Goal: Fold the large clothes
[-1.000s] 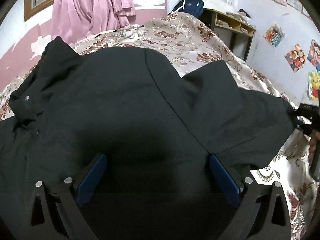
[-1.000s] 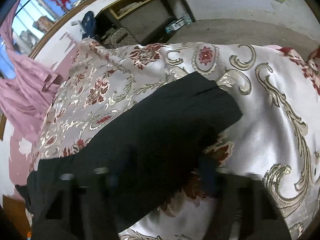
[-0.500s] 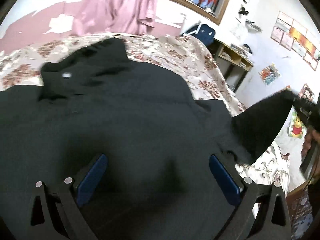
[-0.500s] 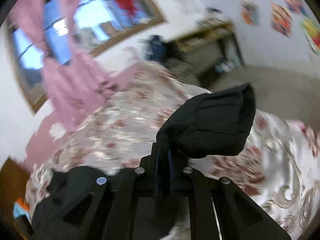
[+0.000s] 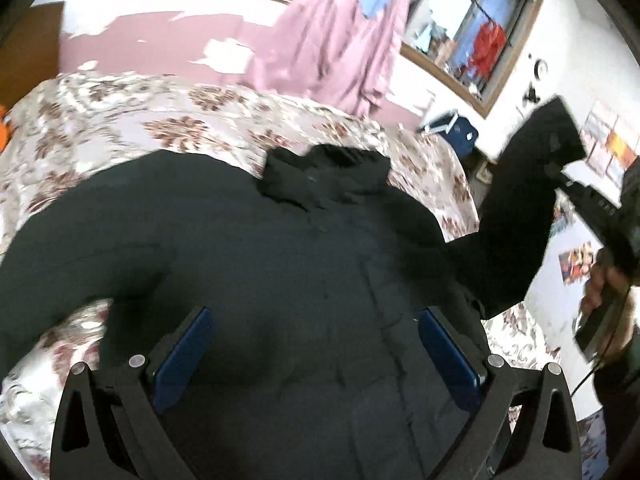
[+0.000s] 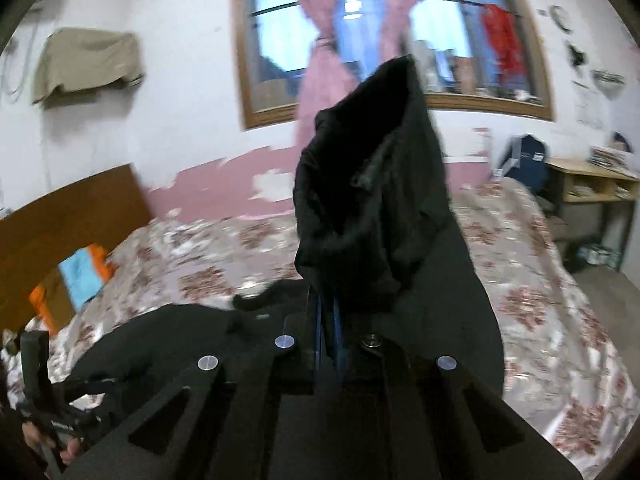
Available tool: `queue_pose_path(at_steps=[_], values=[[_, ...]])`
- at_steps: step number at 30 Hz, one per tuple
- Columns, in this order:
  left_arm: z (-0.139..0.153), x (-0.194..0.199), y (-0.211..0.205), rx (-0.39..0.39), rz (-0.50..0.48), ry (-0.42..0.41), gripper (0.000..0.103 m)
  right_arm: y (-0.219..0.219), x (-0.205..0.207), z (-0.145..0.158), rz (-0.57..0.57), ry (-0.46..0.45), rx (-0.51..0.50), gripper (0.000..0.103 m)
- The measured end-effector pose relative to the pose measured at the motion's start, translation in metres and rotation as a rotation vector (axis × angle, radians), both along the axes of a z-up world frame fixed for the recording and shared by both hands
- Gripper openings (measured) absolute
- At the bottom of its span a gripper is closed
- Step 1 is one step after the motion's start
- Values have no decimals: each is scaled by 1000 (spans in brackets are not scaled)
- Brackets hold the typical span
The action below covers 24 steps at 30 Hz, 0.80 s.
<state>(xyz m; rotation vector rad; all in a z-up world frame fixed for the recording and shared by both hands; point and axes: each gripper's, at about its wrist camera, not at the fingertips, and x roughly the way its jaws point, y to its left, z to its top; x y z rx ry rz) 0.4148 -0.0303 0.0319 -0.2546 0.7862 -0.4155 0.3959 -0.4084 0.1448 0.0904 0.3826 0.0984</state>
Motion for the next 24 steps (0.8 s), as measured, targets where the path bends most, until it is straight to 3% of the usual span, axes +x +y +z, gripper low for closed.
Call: queue_pose_path(at_steps=[4,9,12,17,22,23,24], values=[[-1,-13,39,22,86,-14,103,62,5,-17,94,41,-37,5],[-26,-7,79,-72,156,59,103,125,2,-61,189,116,-75,5],[-44,-2,90,-154,144,90,102,152,11,-94,217,181,-81,5],[-65,0,93,-270,86,103,102,164,20,-136,242,262,-43,5],[-93,8,78,-329,38,181,102,155,22,-166,277,359,-20,6],[-97,9,73,-335,26,193,102,147,15,-169,276,374,-30,10],[-100,8,66,-334,13,198,102,142,14,-172,266,387,-37,23]])
